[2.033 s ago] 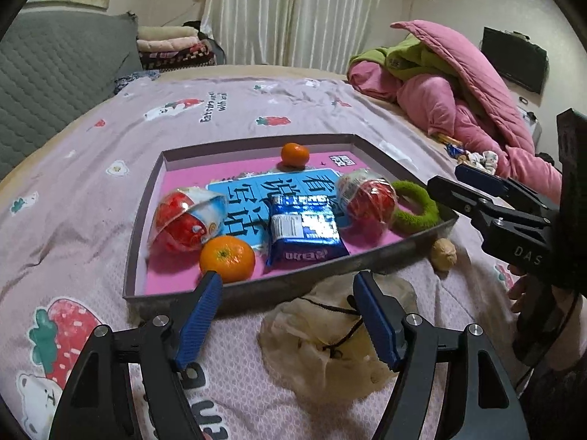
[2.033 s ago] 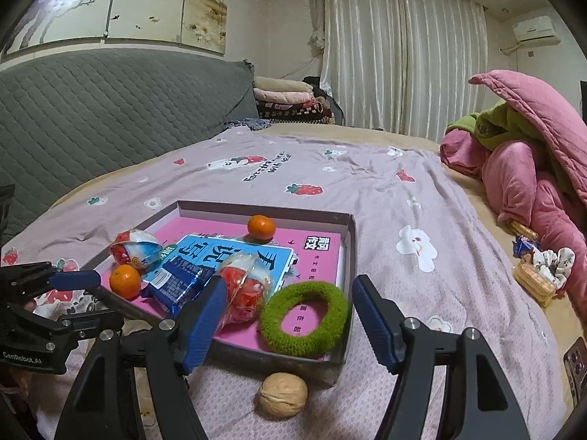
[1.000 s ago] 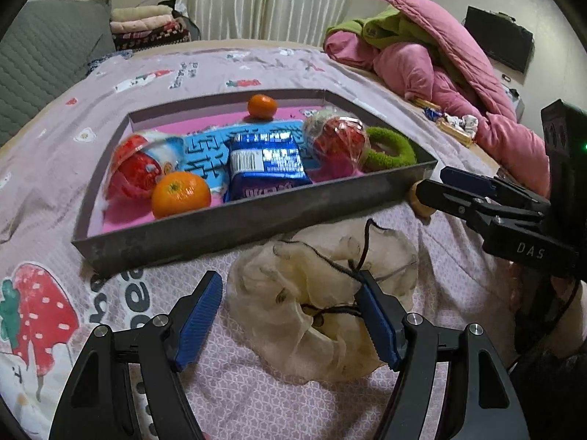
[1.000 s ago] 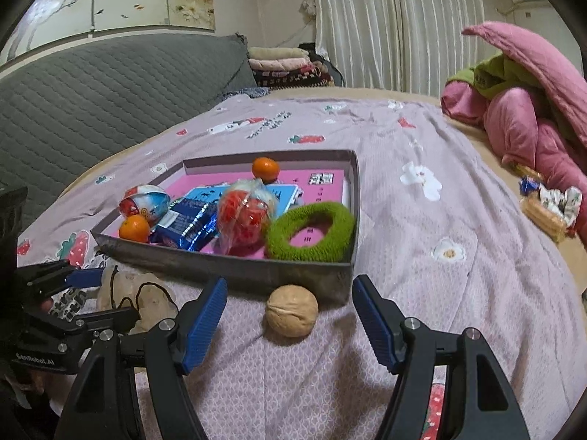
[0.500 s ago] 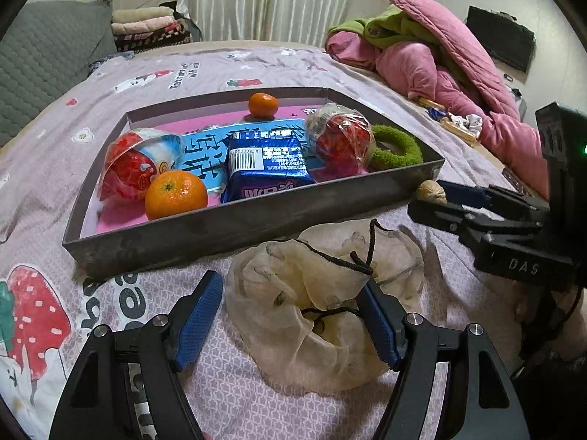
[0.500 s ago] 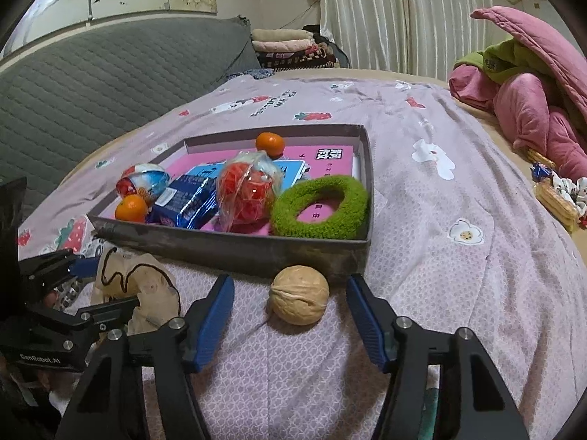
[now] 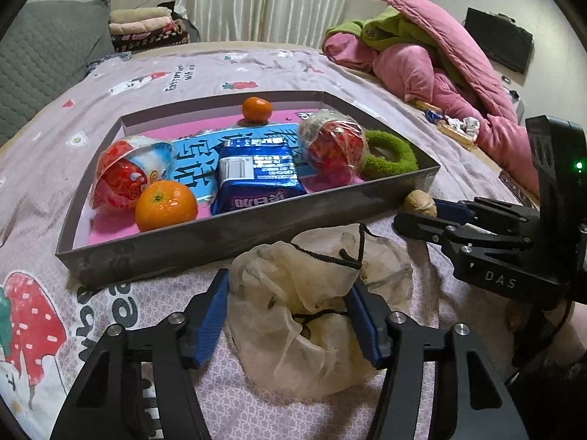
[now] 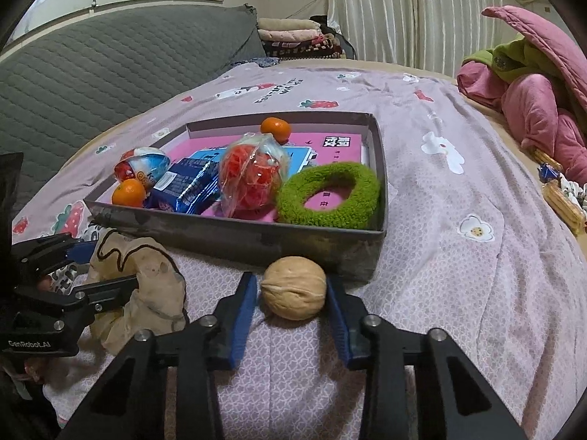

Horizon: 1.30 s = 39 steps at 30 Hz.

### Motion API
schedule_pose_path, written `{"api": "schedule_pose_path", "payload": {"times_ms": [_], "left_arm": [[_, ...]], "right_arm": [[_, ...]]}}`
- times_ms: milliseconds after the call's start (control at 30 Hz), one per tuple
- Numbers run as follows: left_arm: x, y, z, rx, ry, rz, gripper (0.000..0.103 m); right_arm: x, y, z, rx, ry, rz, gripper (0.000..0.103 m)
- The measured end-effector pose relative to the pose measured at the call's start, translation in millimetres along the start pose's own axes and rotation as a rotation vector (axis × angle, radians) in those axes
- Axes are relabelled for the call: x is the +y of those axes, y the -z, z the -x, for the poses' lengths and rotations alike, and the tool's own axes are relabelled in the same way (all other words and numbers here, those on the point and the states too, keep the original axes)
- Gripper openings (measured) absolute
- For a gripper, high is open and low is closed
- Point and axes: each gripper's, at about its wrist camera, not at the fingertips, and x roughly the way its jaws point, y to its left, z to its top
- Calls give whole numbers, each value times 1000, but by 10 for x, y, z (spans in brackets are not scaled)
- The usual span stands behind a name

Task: Organize objects
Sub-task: 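Withdraw the left gripper toward the beige mesh cloth while the right reaches for the walnut, then grasp the beige mesh cloth with the left gripper while the right grasps the walnut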

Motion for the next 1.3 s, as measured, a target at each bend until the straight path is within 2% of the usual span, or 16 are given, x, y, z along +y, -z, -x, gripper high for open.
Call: {"api": "schedule_pose_path", "payload": {"times_ms": [333,600,1300], "left_arm": [[-23,-7,-1,6,21,1,35],[-35,-11,15,5,25,3,26],[17,-107,164,-51,6,4,24]], "right_arm": [[50,-8,-2,-1,-7,25,33],[99,-18,18,-10,-24,51,33],[306,-72,94,-72,-44,141,33]]}}
